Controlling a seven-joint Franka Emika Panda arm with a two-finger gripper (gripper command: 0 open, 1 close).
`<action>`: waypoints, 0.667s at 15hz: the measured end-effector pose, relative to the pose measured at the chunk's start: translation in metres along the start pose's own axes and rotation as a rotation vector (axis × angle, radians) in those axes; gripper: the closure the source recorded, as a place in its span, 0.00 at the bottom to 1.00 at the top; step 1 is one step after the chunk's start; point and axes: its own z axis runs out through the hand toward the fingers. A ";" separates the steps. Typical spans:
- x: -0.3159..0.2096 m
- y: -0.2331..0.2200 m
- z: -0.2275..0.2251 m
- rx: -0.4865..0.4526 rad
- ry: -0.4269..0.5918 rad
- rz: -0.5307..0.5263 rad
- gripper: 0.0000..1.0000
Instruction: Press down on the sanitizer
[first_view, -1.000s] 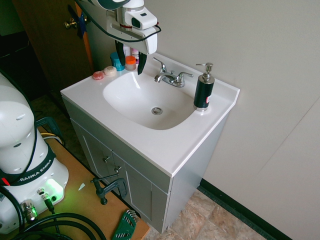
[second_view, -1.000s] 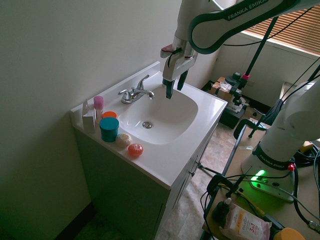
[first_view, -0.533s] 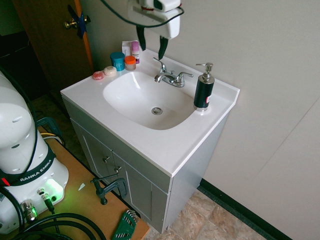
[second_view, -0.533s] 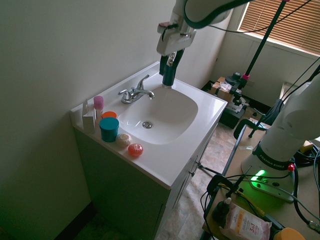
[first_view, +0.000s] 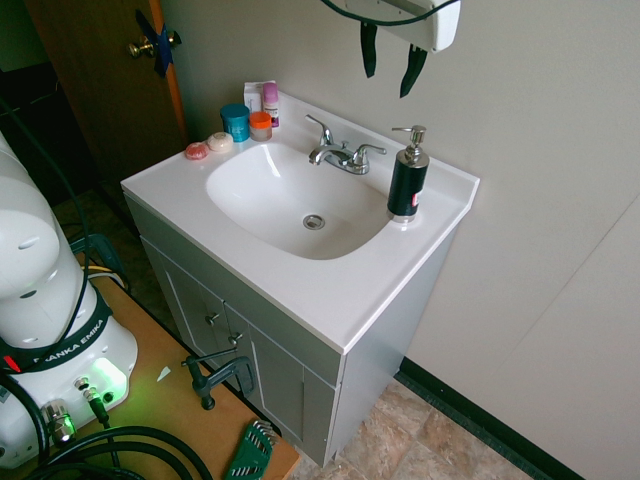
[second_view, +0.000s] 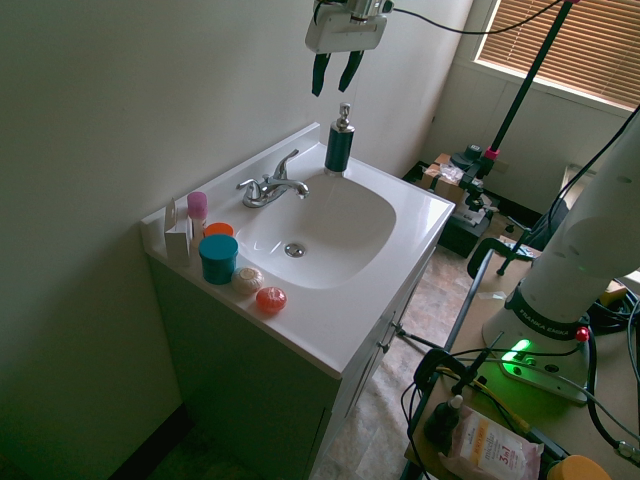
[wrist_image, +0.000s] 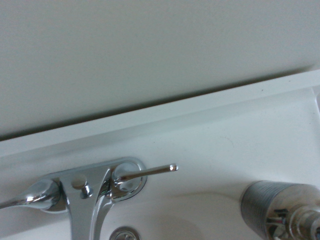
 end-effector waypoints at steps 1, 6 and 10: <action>0.005 -0.001 0.004 -0.005 -0.002 0.006 1.00; 0.026 0.007 0.011 -0.018 0.000 0.039 1.00; 0.038 0.021 0.009 -0.027 -0.003 0.055 1.00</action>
